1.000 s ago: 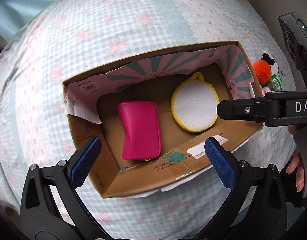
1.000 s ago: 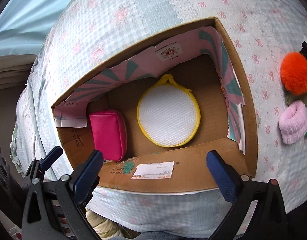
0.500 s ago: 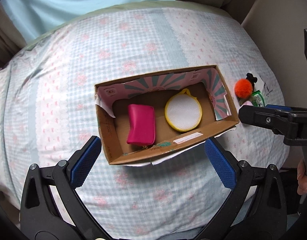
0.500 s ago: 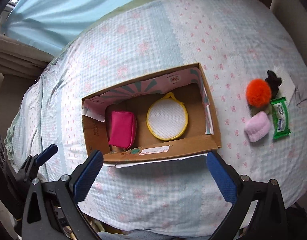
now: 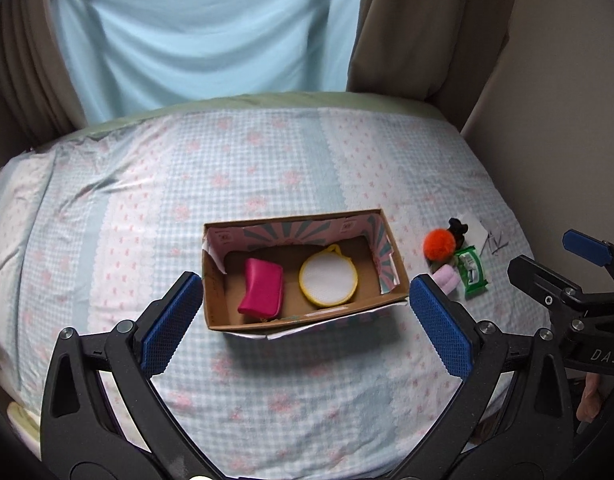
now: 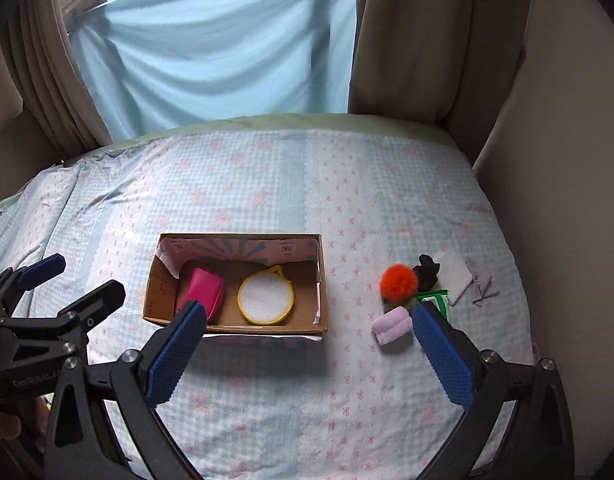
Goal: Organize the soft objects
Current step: 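Open both tools to drop the pouch and pad into the box, then move both tools back toward the remaining items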
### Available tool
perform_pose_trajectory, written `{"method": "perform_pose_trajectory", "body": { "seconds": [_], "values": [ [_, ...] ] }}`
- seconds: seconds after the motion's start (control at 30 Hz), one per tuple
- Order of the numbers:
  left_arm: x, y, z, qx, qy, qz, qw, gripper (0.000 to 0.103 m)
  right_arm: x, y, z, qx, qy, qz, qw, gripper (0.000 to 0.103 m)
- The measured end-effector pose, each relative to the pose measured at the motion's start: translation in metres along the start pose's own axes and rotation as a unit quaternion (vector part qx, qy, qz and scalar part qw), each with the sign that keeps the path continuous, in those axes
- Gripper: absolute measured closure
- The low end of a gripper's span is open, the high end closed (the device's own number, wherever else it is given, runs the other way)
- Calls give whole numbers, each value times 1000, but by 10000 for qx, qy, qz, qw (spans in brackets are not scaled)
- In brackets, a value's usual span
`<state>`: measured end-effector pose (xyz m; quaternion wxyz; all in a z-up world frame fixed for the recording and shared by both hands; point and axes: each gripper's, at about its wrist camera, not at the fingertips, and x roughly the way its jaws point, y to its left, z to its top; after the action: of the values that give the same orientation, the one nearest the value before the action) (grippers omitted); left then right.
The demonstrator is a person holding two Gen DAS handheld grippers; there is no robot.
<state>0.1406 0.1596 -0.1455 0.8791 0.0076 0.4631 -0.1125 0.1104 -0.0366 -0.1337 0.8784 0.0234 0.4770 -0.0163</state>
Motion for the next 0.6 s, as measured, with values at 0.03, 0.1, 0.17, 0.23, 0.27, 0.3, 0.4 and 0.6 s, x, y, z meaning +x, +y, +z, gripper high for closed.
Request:
{"method": "perform_pose_trajectory", "body": {
  "seconds": [0.03,0.1,0.17,0.23,0.27,0.3,0.4,0.6],
  "values": [
    [-5,-5,0,-5,-71,10,10000,0,-6,-6,-2,99,-53,62,9999,0],
    [-16,-14,-1,-41,-195,24,9998,0,-16,-21,-7,318,-188,189,9991,0],
    [-23,-24,-3,-103,-281,17,9995,0,-25,-35,-11,415,-318,98,9986,0],
    [-26,-37,-5,-131,-299,40,9995,0,-33,-53,-16,458,-447,-9,9980,0],
    [-27,-44,-6,-135,-303,63,9994,0,-37,-62,-19,486,-515,-28,9975,0],
    [-28,-51,-8,-139,-316,96,9994,0,-41,-73,-22,512,-578,-20,9970,0],
    [-32,-77,-14,-220,-382,277,9986,0,-47,-105,-30,498,-688,-7,9964,0],
    [-33,-130,-29,-554,-394,435,9967,0,-47,-168,-45,313,-709,3,9970,0]
  ]
}}
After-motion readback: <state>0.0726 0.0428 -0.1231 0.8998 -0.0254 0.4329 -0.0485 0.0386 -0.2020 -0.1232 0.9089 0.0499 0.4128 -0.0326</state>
